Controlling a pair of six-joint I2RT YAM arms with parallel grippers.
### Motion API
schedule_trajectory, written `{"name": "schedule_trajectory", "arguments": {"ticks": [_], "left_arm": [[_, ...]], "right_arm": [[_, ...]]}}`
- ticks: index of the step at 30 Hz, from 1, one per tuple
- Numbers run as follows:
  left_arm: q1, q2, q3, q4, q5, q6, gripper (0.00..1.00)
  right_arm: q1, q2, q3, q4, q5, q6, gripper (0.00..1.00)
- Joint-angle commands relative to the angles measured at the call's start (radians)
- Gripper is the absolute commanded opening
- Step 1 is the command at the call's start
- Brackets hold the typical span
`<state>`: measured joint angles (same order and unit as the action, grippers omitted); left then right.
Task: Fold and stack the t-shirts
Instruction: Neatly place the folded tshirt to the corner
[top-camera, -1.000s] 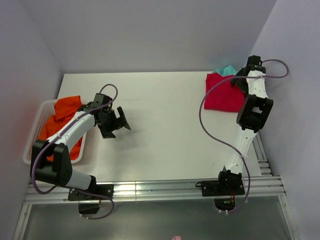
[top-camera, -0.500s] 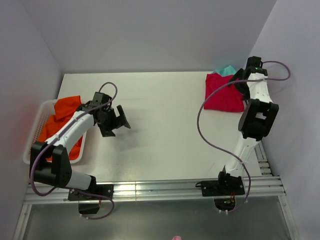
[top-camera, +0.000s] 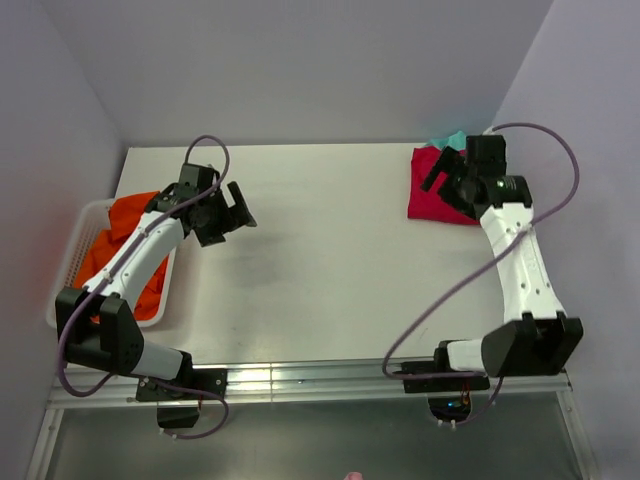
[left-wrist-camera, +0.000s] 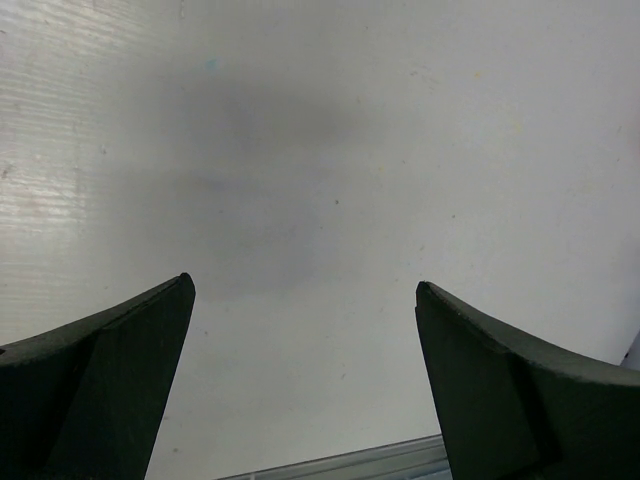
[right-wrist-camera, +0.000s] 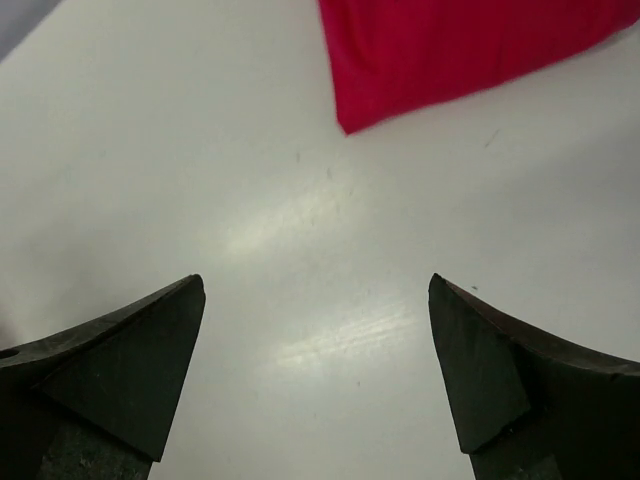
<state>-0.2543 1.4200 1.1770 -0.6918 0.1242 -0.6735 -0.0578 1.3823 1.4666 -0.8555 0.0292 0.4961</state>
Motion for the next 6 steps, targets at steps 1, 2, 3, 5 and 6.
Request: {"name": "schedule_trajectory", "arguments": {"ticks": [1,2,3,5,6], "left_arm": [[-0.003,-0.05,0.024,0.034,-0.083,0.015,0.99],[-0.003,-0.061,0.026,0.038,-0.089,0.017,0.99],[-0.005,-0.069,0.03,0.044,-0.092,0.018,0.99],[-0.005,-0.095,0.048,0.038,-0.12,0.015,0.99],[-0.005,-0.102,0.056,0.037,-0.12,0.014,0.99]], "right_arm": [[0.053,-0.15,-0.103,-0.007,0.02,-0.008,1.0],[0.053,-0.219,-0.133,0.002,0.009,-0.008,1.0],[0.081,-0.256,-0.197,0.05,-0.02,-0.034,1.0],[0.085,-0.331,-0.23,0.059,-0.012,-0.044,1.0],[0.09,-0.345,-0.239,0.053,-0.006,-0.066,1.0]]}}
